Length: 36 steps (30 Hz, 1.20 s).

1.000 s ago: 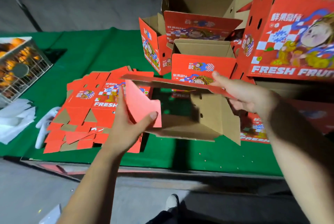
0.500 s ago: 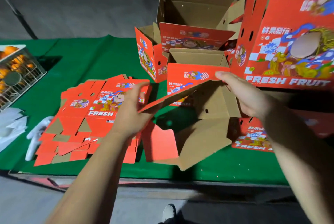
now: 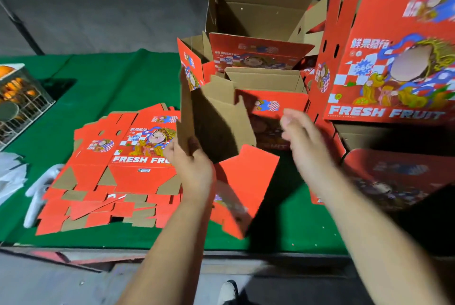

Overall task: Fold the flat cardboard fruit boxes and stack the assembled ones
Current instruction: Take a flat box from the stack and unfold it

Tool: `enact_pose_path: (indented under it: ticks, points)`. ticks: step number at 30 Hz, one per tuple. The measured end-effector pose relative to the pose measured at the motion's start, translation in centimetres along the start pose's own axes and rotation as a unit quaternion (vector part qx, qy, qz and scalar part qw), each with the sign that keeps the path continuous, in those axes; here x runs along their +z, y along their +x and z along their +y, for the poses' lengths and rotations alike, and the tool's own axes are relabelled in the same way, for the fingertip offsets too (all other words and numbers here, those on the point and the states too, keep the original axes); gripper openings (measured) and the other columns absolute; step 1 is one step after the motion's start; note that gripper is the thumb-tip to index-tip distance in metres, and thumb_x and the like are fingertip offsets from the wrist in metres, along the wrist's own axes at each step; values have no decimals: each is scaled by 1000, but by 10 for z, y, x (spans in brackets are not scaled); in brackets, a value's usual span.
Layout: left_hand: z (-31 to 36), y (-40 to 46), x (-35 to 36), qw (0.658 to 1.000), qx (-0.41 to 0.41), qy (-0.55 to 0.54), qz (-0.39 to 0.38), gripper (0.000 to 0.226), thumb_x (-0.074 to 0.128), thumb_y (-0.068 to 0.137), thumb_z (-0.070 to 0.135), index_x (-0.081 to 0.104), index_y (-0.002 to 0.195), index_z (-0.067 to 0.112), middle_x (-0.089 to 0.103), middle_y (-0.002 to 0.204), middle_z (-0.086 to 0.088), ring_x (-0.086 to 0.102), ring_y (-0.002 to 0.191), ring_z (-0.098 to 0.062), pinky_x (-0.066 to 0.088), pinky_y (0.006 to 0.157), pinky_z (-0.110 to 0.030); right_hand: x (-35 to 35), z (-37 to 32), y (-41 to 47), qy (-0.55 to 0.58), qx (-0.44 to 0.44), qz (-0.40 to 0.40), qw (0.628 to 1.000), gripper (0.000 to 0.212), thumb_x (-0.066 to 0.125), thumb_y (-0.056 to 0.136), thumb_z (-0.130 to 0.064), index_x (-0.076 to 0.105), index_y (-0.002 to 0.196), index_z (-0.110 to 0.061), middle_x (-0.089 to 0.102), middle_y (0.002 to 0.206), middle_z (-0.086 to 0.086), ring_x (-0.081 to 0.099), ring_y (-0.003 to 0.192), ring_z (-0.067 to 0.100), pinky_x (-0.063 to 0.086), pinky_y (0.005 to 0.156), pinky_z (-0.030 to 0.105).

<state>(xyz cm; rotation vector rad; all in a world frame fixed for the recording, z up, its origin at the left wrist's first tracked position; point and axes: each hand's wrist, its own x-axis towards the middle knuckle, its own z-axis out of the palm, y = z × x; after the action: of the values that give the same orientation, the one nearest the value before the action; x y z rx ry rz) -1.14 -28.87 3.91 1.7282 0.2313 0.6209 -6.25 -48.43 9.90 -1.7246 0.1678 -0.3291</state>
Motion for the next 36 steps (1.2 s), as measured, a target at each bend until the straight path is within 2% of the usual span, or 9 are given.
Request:
enact_pose_path:
  ticks: [2, 6, 10, 15, 20, 24, 30, 33, 36]
  points:
    - [12, -13, 12, 997, -65, -20, 45, 59, 43, 90, -16, 47, 147, 0, 41, 124, -21, 39, 115, -26, 33, 105, -18, 26, 12, -43, -70, -73, 30, 994, 43, 63, 86, -43, 47, 126, -40, 54, 123, -9, 55, 102, -18, 39, 81, -1]
    - [28, -43, 23, 986, -146, -81, 24, 87, 38, 89, -15, 15, 165, 23, 25, 132, -11, 39, 120, -25, 36, 116, -43, 32, 31, -51, -191, -73, 60, 977, 61, 78, 81, -35, 35, 125, -36, 65, 114, 1, 64, 99, 22, 49, 83, 32]
    - [31, -75, 22, 993, -83, -49, -75, 103, 38, 77, -16, -1, 165, 21, 23, 127, -6, 31, 117, -19, 30, 121, -45, 4, 38, 4, -169, -39, -19, 985, 54, 77, 85, -15, 52, 131, -28, 67, 116, -6, 65, 103, 12, 51, 94, 32]
    - [37, -105, 27, 945, -11, -51, -322, 107, 65, 90, 20, -21, 152, 32, 12, 141, -8, 10, 132, 13, 12, 111, 0, 7, 47, 46, 0, 45, 13, 999, 42, 68, 90, -26, 54, 129, -29, 68, 116, -6, 68, 100, 12, 52, 80, 22]
    - [21, -34, -1, 961, -8, -28, -276, 105, 54, 83, 71, 4, 164, 27, 15, 154, 20, 0, 138, 24, 2, 115, -5, 10, 69, 45, -138, 30, -105, 984, 109, 77, 80, -14, 8, 154, -55, 37, 151, -11, 41, 140, 9, 34, 106, 12]
    - [4, 63, -19, 987, -92, 47, -125, 100, 49, 83, 71, 14, 165, 26, 17, 170, -8, 10, 156, -15, 9, 128, -44, 11, 72, 45, -195, -44, -59, 978, 107, 68, 71, -53, 9, 160, -45, 10, 168, -4, 12, 155, 12, 17, 125, 37]
    - [-23, 101, -42, 944, -76, -21, -319, 69, 58, 79, 74, 56, 131, 28, 54, 133, 13, 50, 121, 2, 34, 113, -31, -7, 56, 77, -83, -131, 86, 984, 57, 70, 80, -28, 51, 122, -62, 65, 123, 5, 56, 94, 2, 50, 82, 21]
    - [-29, 103, -43, 937, -47, 60, -341, 71, 54, 79, 78, 68, 109, 15, 48, 145, 2, 40, 134, 3, 29, 121, -34, -15, 49, 88, -201, -118, 159, 959, 43, 43, 90, -34, 38, 115, -69, 53, 120, -29, 50, 103, -15, 43, 89, 13]
    - [-18, 108, -37, 921, -18, 164, -353, 47, 48, 82, 78, 67, 88, 36, 27, 164, 1, 19, 153, -19, 17, 125, -53, -19, 59, 89, -240, -92, 134, 957, 60, 52, 94, -11, 42, 123, -62, 58, 132, -1, 60, 117, 15, 48, 98, 36]
